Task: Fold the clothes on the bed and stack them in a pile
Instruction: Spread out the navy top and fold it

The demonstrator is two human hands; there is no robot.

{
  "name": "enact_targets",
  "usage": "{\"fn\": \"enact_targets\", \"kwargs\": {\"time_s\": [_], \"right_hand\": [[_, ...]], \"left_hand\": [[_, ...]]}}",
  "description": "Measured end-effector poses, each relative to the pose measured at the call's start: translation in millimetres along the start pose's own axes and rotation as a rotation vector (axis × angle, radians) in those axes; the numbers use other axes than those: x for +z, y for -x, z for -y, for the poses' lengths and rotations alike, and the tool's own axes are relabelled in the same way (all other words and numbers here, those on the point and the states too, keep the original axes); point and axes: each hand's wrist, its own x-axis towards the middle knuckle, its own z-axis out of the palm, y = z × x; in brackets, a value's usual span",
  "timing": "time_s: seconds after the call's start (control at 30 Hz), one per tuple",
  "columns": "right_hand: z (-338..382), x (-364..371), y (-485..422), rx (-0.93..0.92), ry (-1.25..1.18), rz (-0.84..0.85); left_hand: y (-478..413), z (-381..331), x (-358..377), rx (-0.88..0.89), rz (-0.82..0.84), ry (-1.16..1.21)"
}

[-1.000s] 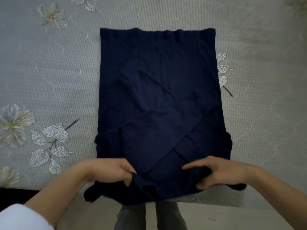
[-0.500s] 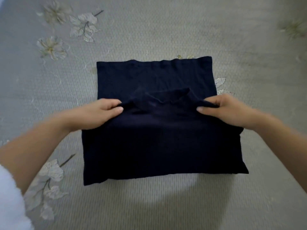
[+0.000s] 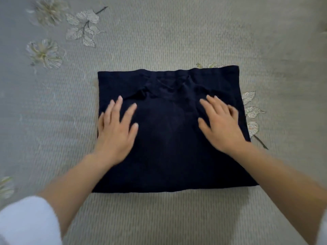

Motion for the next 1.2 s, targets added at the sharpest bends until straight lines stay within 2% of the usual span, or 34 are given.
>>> {"fn": "enact_targets", "kwargs": {"time_s": [0.07, 0.13, 0.27, 0.37, 0.5, 0.6, 0.67, 0.73, 0.87, 1.0, 1.07, 1.13, 1.2], "right_hand": [[-11, 18, 18, -0.026, 0.066, 0.154], [-21, 27, 27, -0.011, 0.08, 0.227], [-27, 24, 47, 0.064, 0.008, 0.133], [-34, 19, 75, 0.267, -0.099, 0.009], [-51, 11, 113, 0.65, -0.336, -0.106], [-55, 6, 120, 0.808, -0.563, -0.1], [-56, 2, 111, 0.859, -0.739, -0.076], [-59, -5, 104, 0.903, -0.855, -0.004], [-67, -21, 116, 0.898, -0.919, 0.244], [-61, -22, 168, 0.729, -0.958, 0.773], [-53, -14, 196, 0.664, -0.933, 0.938], [-50, -9, 214, 0.662, -0.958, 0.924], [-53, -10, 218, 0.7, -1.056, 0.818]], "left_hand": [[25, 5, 21, 0.001, 0.14, -0.069], [37, 11, 32, -0.06, 0.187, -0.072], [49, 2, 29, -0.069, 0.112, -0.074], [66, -14, 23, 0.128, 0.105, 0.003], [104, -33, 31, 0.48, 0.293, -0.019], [116, -50, 35, 0.447, 0.387, -0.118], [112, -56, 36, 0.393, 0.373, -0.152], [109, -52, 39, 0.4, 0.318, -0.178], [109, -40, 29, 0.38, 0.373, -0.23], [135, -15, 16, 0.318, 0.34, -0.191], [158, -10, 14, 0.241, 0.334, -0.154], [179, -17, 15, 0.164, 0.342, -0.145], [196, -36, 22, 0.173, 0.337, -0.09]]}}
